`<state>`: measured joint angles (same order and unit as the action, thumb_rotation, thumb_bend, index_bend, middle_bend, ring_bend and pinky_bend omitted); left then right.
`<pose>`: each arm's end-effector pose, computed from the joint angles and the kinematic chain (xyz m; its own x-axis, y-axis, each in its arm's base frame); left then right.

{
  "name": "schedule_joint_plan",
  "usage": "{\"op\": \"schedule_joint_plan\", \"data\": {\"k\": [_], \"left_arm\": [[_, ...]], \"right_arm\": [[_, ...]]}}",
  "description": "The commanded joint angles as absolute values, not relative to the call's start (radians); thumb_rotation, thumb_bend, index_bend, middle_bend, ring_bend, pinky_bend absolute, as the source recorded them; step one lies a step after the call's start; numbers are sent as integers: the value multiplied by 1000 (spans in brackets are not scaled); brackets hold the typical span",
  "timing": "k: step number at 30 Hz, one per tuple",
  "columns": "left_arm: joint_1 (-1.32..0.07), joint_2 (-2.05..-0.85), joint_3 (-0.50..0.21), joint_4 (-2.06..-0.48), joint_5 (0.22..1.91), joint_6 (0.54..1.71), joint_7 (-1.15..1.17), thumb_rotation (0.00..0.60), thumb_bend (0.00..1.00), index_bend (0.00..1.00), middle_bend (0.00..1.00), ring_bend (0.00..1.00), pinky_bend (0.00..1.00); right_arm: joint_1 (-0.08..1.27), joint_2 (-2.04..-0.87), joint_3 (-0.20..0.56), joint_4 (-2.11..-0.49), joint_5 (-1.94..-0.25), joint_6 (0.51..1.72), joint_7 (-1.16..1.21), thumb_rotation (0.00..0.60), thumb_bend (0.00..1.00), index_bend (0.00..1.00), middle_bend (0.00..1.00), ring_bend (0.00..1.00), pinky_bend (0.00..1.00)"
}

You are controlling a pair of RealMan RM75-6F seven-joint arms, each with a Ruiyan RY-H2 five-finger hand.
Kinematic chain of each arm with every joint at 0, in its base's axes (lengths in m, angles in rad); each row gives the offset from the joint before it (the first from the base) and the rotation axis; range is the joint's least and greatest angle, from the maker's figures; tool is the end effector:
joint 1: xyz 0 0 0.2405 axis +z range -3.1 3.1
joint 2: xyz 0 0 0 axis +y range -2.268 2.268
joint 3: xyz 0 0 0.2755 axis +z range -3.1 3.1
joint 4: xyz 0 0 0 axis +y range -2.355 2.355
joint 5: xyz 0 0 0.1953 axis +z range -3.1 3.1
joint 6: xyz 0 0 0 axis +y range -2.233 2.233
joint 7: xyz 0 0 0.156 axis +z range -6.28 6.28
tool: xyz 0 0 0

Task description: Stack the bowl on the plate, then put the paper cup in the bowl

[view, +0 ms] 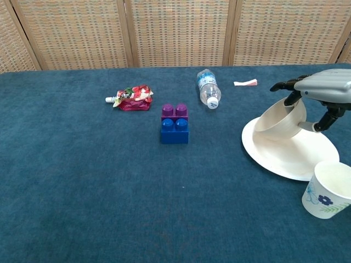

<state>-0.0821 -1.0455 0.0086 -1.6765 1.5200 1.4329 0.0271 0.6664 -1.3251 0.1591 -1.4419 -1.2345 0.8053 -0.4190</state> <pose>-0.3209 0.1794 0.1828 0.4317 0.1121 0.8950 0.9017 -0.0263 -0.4317 -0.2267 -0.3714 0.0587 0.7231 -0.2234 0.6536 -0.6787 -0.4059 0.6121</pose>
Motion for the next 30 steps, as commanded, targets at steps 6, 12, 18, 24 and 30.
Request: {"op": "schedule_joint_plan", "data": {"k": [6,12,18,24,30], "left_arm": [[-82,-1050,10,-1677,1519,1432,38,600,0,0,0,0,0],[-83,-1053,9,-1677,1515,1429,45,600,0,0,0,0,0],[-83,-1054,10,-1679,1516,1430,48,600,0,0,0,0,0],[-81,-1051,14,-1682,1522,1435,41,600,0,0,0,0,0],[-78,-1046,16,-1682,1529,1442,29,600,0,0,0,0,0]], "right_arm": [[672,-1347,161,-1424,-1201,813,-389,600,542,628,0,0,0],[667,-1340,140,-1432,-1233,821,-342,600,531,578,0,0,0],[676,-1294,93,-1451,-1251,790,-384,600,492,269,0,0,0],[671,-1254,70,-1505,-1202,797,-464,600,492,191,0,0,0],[660,-1214,44,-1556,-1196,829,-518,600,492,190,0,0,0]]}}
